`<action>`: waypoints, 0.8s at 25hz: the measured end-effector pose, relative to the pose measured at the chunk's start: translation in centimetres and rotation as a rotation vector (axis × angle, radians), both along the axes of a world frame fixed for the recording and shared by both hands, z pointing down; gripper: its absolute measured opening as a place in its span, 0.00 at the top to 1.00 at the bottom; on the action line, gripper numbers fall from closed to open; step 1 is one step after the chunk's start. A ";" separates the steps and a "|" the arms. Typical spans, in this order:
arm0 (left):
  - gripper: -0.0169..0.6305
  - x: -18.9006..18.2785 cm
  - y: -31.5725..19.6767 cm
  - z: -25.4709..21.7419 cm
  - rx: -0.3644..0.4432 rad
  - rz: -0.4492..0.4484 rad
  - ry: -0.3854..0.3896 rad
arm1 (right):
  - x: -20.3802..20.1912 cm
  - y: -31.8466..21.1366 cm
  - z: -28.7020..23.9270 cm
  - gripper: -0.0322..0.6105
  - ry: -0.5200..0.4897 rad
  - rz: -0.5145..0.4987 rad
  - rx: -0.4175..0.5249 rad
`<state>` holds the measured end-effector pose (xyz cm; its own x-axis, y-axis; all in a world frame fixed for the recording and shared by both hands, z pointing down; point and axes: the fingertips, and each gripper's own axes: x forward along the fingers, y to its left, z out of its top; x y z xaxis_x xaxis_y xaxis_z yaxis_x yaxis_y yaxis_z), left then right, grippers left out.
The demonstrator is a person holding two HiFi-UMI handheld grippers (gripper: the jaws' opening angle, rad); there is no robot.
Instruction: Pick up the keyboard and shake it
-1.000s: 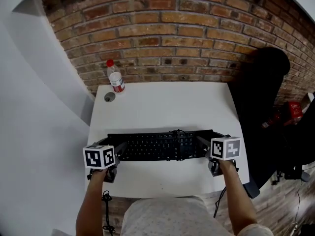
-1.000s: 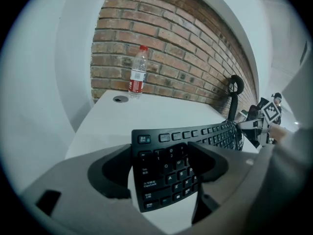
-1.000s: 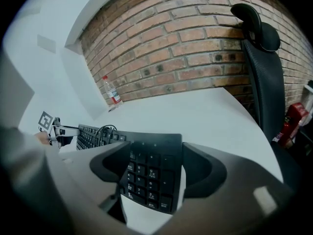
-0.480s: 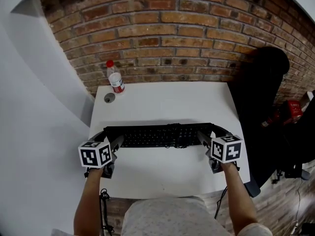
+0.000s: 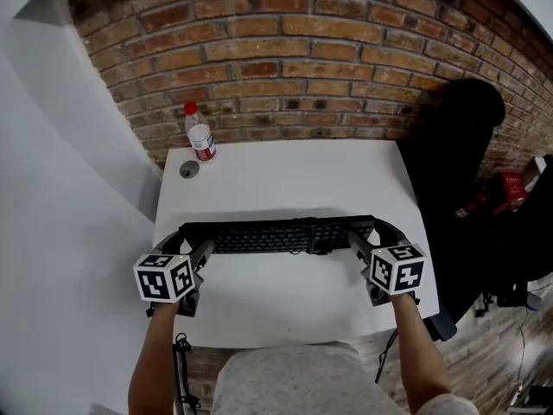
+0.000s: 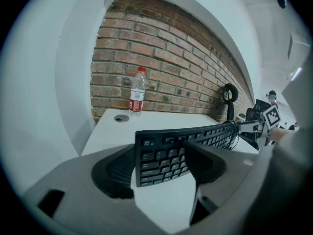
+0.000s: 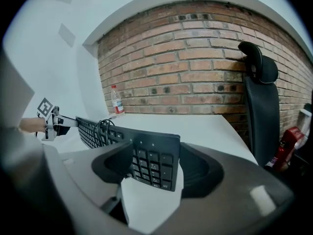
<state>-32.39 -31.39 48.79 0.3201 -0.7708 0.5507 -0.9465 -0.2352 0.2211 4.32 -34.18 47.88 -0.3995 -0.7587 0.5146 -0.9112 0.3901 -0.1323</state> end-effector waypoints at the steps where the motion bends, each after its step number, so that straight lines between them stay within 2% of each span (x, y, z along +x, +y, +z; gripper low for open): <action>1: 0.50 0.0 0.1 0.0 -0.001 0.001 0.000 | 0.0 0.1 0.0 0.47 0.002 0.003 0.000; 16: 0.51 0.0 2.1 -0.3 -0.021 0.099 -0.026 | 0.1 2.7 -0.3 0.47 0.028 0.074 -0.002; 20: 0.48 0.2 2.8 -0.1 -0.024 0.123 -0.031 | 0.1 3.5 -0.2 0.47 0.032 0.092 0.000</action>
<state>-32.21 -28.58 48.66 0.3941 -0.7132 0.5797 -0.9173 -0.3450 0.1991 4.46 -30.71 47.64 -0.3119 -0.7913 0.5259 -0.9468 0.3049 -0.1028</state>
